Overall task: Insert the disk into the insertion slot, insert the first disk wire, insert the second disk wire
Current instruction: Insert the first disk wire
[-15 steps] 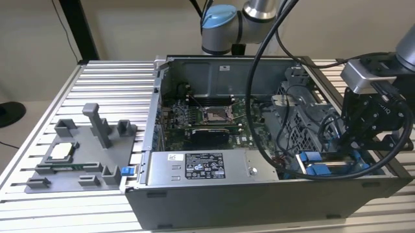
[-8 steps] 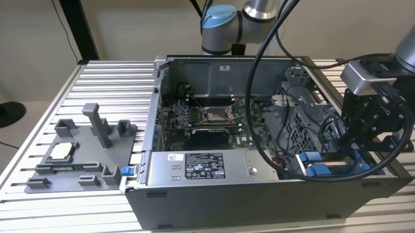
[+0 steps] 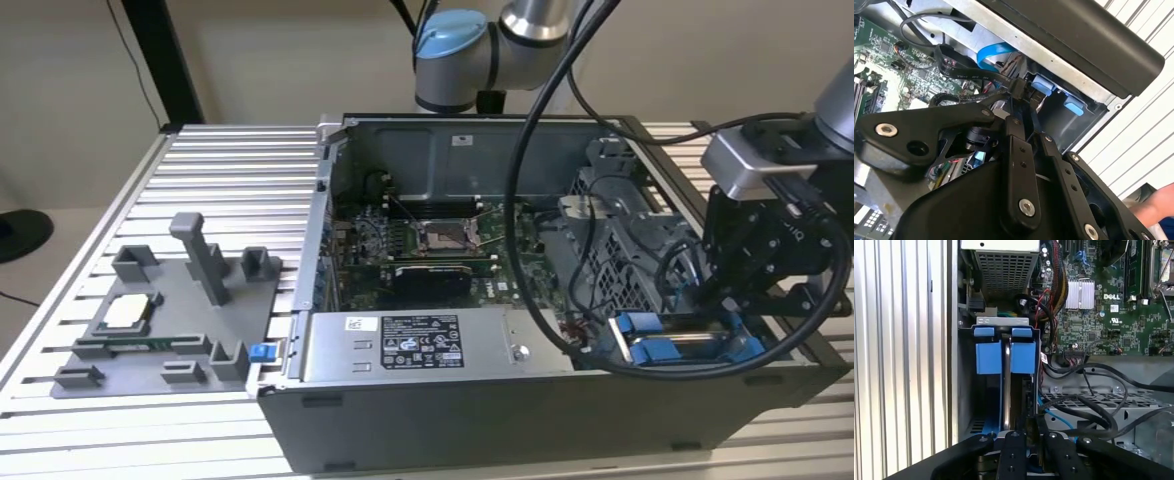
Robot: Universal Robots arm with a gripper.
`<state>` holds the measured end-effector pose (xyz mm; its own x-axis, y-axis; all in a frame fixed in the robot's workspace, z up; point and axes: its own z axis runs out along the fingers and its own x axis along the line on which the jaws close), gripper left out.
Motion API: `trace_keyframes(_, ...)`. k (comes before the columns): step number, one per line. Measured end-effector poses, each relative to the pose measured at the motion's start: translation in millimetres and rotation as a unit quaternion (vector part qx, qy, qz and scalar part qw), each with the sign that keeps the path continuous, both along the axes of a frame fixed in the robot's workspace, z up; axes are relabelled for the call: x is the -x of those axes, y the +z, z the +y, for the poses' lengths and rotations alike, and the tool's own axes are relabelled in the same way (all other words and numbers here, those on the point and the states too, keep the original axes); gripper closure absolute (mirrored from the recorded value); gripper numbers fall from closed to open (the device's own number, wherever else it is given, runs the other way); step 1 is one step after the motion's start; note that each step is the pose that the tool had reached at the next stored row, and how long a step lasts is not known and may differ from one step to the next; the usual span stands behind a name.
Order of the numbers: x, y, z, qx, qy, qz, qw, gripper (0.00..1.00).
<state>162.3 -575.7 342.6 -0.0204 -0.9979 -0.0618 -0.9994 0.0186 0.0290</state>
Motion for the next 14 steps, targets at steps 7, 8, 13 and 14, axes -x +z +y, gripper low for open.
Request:
trace_keyframes(7, 0.6, -2.8, -0.1, 0.0002, 0.0, -0.0003, 1.0, 1.0)
trace_keyframes(8, 0.6, -3.1, -0.1, 0.0002, 0.0, -0.0004, 1.0, 1.0)
trace_keyframes(13, 0.6, -5.5, -0.1, 0.0001, 0.0, -0.0005, 1.0, 1.0)
trace_keyframes(14, 0.6, -6.0, -0.1, 0.0, 0.0, -0.0005, 1.0, 1.0)
